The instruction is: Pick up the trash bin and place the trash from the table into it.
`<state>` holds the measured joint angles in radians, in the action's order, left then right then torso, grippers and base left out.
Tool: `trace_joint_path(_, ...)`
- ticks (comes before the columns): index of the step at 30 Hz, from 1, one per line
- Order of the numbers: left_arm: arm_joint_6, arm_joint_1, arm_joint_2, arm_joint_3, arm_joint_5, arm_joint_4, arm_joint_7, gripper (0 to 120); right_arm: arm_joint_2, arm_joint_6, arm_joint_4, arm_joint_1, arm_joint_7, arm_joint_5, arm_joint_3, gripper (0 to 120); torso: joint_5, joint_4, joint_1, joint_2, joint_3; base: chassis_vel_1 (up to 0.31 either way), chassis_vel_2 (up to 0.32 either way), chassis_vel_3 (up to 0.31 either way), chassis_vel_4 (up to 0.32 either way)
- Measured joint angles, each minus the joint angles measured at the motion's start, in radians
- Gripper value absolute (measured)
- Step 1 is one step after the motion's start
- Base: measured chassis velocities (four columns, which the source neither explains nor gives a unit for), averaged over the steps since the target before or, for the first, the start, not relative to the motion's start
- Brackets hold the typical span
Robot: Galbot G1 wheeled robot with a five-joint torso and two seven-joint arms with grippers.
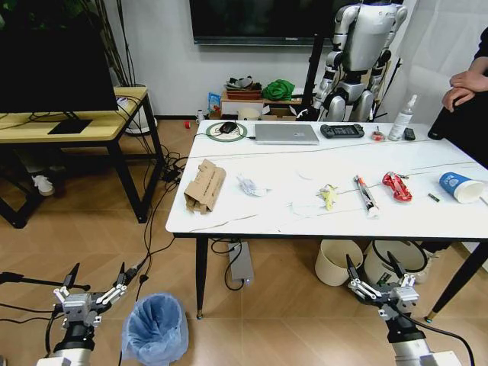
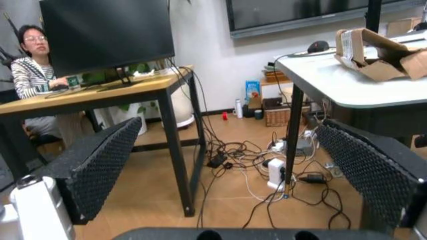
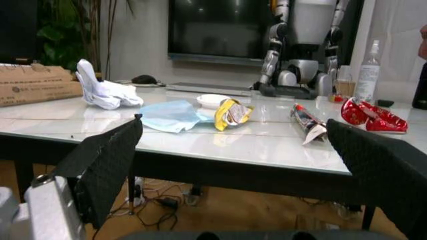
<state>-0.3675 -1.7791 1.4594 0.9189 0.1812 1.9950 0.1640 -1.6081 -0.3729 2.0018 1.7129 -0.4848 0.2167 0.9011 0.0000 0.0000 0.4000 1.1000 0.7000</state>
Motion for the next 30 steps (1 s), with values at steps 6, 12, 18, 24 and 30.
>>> trace_joint_path(6,0.002,-0.002,0.000,0.003,0.001,-0.001,0.004,100,0.000,0.002,-0.002,-0.006,0.000,-0.003,-0.005,100,0.0000,0.0001,-0.003,-0.006,-0.003,0.000,0.000,0.000,0.000)
trace_joint_path(12,0.002,-0.005,0.002,0.002,0.003,-0.002,0.007,100,0.000,0.002,-0.005,-0.009,0.000,-0.006,-0.008,100,0.0000,0.0000,-0.014,-0.031,-0.017,0.000,0.000,0.000,0.000)
trace_joint_path(18,0.010,-0.007,0.003,0.000,0.003,-0.002,0.016,100,0.000,0.002,-0.009,-0.013,0.000,-0.007,-0.008,100,0.0000,0.0001,-0.033,-0.072,-0.039,0.000,0.000,0.000,0.000)
trace_joint_path(24,0.019,-0.008,0.002,-0.007,0.003,-0.002,0.032,100,0.000,0.002,-0.011,-0.018,0.000,-0.007,-0.008,100,0.0000,0.0001,-0.045,-0.101,-0.055,0.000,0.000,0.000,0.000)
trace_joint_path(30,0.022,-0.007,-0.004,-0.016,0.014,-0.015,0.044,100,0.000,0.001,-0.026,-0.025,0.000,-0.019,-0.012,100,0.0000,0.0000,-0.059,-0.132,-0.072,0.000,0.000,0.000,0.000)
